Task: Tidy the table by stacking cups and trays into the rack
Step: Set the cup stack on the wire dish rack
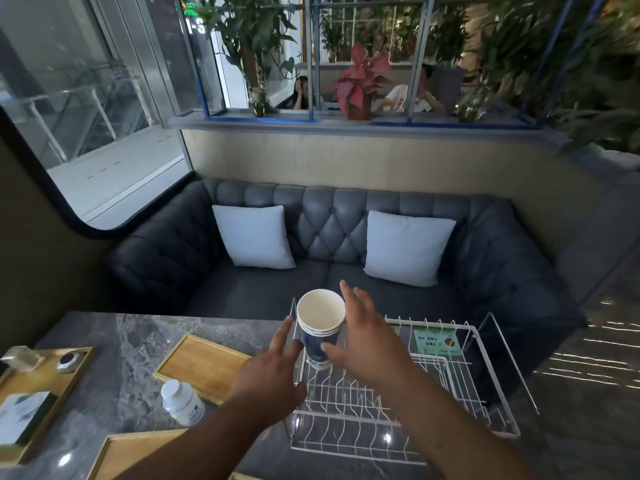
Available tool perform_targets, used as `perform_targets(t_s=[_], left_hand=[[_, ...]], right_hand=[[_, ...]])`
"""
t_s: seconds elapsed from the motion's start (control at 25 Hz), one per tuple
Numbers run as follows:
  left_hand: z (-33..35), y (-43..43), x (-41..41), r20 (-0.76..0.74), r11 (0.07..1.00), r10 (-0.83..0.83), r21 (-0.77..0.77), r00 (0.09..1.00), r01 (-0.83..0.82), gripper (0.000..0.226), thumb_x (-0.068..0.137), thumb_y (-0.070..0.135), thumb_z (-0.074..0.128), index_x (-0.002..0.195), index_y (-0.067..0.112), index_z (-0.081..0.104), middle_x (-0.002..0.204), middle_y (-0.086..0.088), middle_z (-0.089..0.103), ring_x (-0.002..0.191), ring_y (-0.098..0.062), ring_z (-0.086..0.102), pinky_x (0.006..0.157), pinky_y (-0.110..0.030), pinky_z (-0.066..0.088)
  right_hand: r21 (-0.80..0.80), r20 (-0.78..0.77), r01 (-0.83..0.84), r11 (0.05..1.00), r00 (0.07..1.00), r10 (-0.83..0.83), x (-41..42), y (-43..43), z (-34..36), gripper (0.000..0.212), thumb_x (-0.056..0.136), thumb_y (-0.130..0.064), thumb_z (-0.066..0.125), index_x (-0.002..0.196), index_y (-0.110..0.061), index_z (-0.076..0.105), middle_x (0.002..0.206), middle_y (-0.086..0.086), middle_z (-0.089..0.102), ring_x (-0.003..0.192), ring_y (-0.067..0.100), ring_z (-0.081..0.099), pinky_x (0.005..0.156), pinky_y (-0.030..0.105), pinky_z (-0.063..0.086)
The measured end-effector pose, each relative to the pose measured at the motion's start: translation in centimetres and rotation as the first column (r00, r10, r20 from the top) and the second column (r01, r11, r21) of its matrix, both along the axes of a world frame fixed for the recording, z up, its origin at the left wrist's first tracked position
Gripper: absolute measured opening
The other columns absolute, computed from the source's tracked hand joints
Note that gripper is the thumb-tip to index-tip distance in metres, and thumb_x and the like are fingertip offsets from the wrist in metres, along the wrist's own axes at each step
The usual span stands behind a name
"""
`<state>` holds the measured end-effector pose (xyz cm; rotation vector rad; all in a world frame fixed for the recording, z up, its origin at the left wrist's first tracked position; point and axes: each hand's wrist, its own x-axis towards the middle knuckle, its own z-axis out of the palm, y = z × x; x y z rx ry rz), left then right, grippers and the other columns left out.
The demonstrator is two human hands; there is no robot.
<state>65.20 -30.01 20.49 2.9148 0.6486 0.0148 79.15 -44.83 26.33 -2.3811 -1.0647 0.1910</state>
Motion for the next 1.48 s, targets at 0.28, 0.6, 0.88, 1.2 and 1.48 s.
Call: perform_targets(t_s=[0.28, 0.6, 0.88, 1.2, 1.48], left_hand=[[0.9, 0.7, -1.6, 0.094, 1.0, 0.029, 0.006, 0.995, -0.03, 0.066, 0.077, 0.062, 0.059, 0.133, 0.038, 0.034, 0.163, 0.011, 0.018, 0.11, -0.021, 0.067, 0.076, -0.033, 0.056], [2.2, 4.7, -7.5, 0.118, 0.982, 0.06, -0.187, 0.991, -0.037, 0.028, 0.077, 0.062, 0.048, 0.088, 0.037, 0.049, 0.089, 0.011, 0.063, 0.077, -0.013, 0.062, 0.066, -0.032, 0.053], [-0.2, 8.5, -12.1, -0.325, 0.947, -0.187, -0.312, 0.927, 0.082, 0.049, 0.079, 0.063, 0.059, 0.116, 0.032, 0.066, 0.125, 0.002, 0.069, 0.115, -0.022, 0.063, 0.097, -0.037, 0.051], [-2.9, 13.9, -17.9, -0.545, 0.885, -0.386, -0.448, 0.745, 0.13, 0.052, 0.094, 0.048, 0.063, 0.128, 0.009, 0.066, 0.133, -0.012, 0.066, 0.122, -0.027, 0.062, 0.088, -0.03, 0.045], [-6.0, 14.6, -20.3, -0.576, 0.885, -0.409, -0.438, 0.708, 0.155, 0.064, 0.09, 0.058, 0.06, 0.134, 0.011, 0.061, 0.14, -0.01, 0.06, 0.128, -0.028, 0.057, 0.1, -0.034, 0.045]], right_hand=[[-0.054, 0.099, 0.076, 0.996, 0.993, -0.07, -1.0, -4.6, 0.7, 0.078, 0.084, -0.047, 0.066, 0.149, -0.032, 0.025, 0.15, -0.003, 0.036, 0.127, 0.021, 0.052, 0.095, 0.038, 0.051], [-0.342, 0.04, 0.127, 0.931, 0.992, -0.121, -6.4, -5.6, 1.7, 0.017, 0.085, -0.042, 0.061, 0.072, -0.032, 0.055, 0.075, -0.01, 0.061, 0.065, 0.002, 0.057, 0.054, 0.025, 0.045], [-0.741, -0.172, -0.092, 0.666, 0.984, -0.055, -11.5, -3.3, 2.1, 0.028, 0.089, -0.037, 0.062, 0.113, -0.024, 0.066, 0.118, 0.0, 0.067, 0.105, 0.02, 0.065, 0.086, 0.032, 0.052], [-0.736, -0.257, -0.089, 0.671, 0.954, -0.155, -19.8, -0.1, -2.1, 0.04, 0.097, -0.032, 0.054, 0.126, -0.005, 0.062, 0.134, 0.018, 0.061, 0.095, 0.018, 0.047, 0.069, 0.021, 0.037], [-0.741, -0.325, -0.001, 0.672, 0.876, -0.357, -24.3, -2.0, -5.5, 0.039, 0.084, -0.045, 0.065, 0.116, -0.022, 0.067, 0.132, 0.005, 0.064, 0.119, 0.022, 0.061, 0.088, 0.026, 0.047]])
